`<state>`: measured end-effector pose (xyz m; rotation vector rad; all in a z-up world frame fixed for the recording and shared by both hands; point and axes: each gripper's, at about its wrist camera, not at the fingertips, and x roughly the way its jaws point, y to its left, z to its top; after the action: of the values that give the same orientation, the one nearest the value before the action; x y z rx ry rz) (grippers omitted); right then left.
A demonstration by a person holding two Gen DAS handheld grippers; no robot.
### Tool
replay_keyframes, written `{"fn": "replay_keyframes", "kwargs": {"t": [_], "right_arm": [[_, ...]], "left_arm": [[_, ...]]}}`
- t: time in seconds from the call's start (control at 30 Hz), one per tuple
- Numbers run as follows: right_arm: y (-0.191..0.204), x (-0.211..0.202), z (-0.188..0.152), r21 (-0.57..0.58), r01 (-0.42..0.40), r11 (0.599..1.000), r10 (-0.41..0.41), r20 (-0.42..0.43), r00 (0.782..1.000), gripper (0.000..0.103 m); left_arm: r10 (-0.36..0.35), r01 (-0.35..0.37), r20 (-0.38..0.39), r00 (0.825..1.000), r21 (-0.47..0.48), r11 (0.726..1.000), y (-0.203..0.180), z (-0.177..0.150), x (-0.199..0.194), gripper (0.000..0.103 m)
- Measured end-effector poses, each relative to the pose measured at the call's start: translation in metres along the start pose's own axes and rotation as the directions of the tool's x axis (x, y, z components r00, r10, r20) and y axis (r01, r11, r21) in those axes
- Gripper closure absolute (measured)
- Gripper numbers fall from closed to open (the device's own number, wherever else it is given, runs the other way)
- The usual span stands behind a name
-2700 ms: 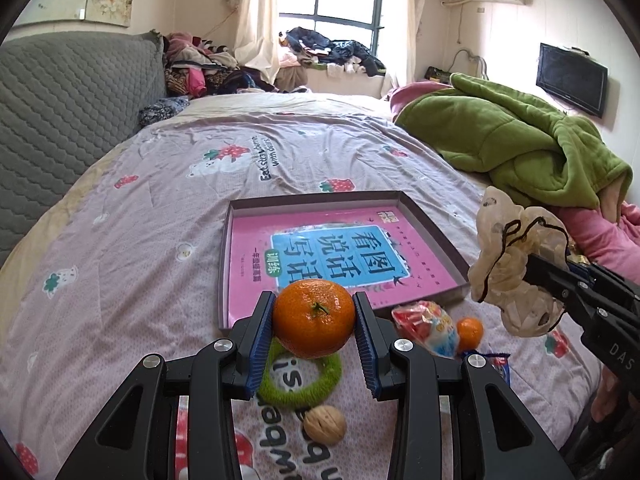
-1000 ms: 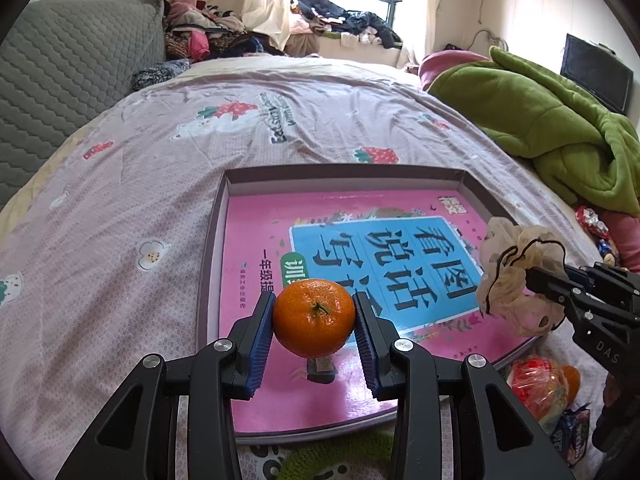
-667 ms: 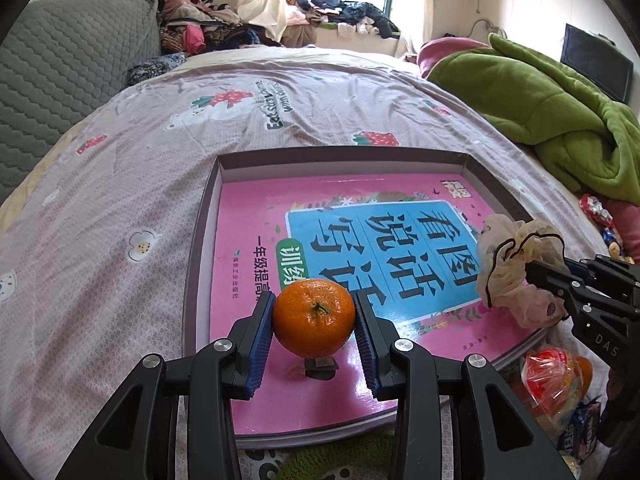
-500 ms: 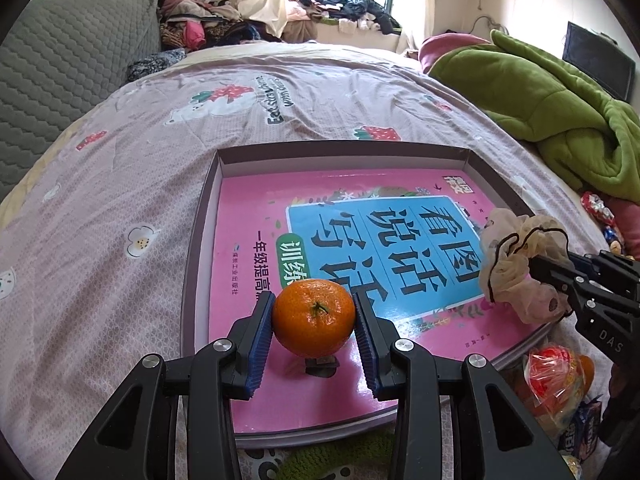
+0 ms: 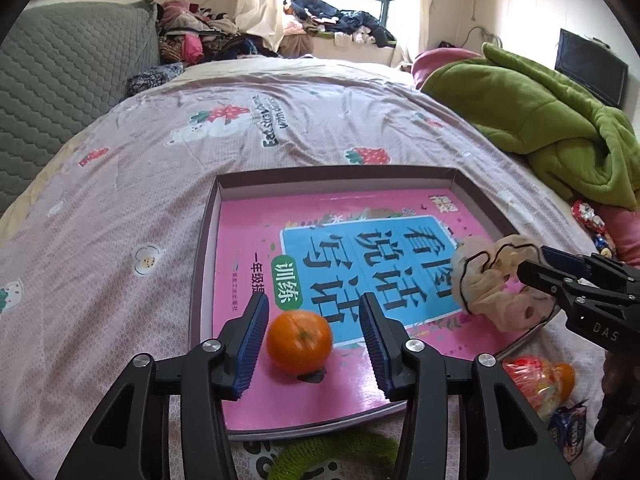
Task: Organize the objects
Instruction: 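Set the orange on the book with the left gripper while the right gripper releases the bag, then withdraw both open grippers from the tray back toward the remaining items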
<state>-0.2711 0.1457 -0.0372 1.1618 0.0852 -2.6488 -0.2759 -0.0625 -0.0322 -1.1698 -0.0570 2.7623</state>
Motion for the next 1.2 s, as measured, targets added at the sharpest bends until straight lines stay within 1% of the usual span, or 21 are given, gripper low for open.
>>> {"fn": "replay_keyframes", "kwargs": {"t": [0.2, 0.5, 0.53, 0.63, 0.8, 1.03, 1.2], "right_arm": [[0.000, -0.010, 0.004, 0.005, -0.004, 1.000, 0.004, 0.024, 1.000, 0.061], [0.003, -0.024, 0.008, 0.002, -0.017, 1.000, 0.017, 0.053, 0.998, 0.061], [0.003, -0.026, 0.009, 0.003, -0.021, 1.000, 0.021, 0.057, 0.998, 0.060], [0.003, -0.030, 0.011, 0.007, -0.032, 0.999, 0.031, 0.064, 0.997, 0.052], [0.005, -0.044, 0.015, 0.003, -0.053, 0.999, 0.052, 0.091, 0.994, 0.052], [0.013, -0.074, 0.021, -0.012, -0.091, 0.996, 0.092, 0.152, 0.984, 0.051], [0.020, -0.097, 0.023, -0.024, -0.118, 0.993, 0.121, 0.192, 0.974, 0.051]], "left_arm": [[0.001, -0.001, 0.010, 1.000, -0.014, 1.000, 0.003, 0.003, -0.008, 0.052], [0.017, -0.016, 0.021, 1.000, -0.042, 0.999, 0.007, 0.010, -0.027, 0.043], [0.024, -0.023, 0.018, 1.000, -0.040, 0.999, 0.007, 0.010, -0.030, 0.041], [0.036, -0.035, 0.013, 0.999, -0.038, 0.999, 0.006, 0.010, -0.037, 0.041], [0.028, -0.027, 0.025, 0.999, -0.041, 0.999, 0.002, 0.010, -0.056, 0.041], [0.027, -0.027, 0.088, 0.996, -0.011, 1.000, -0.012, 0.008, -0.094, 0.040], [0.024, -0.021, 0.111, 0.994, -0.025, 0.999, -0.014, 0.003, -0.112, 0.040]]}}
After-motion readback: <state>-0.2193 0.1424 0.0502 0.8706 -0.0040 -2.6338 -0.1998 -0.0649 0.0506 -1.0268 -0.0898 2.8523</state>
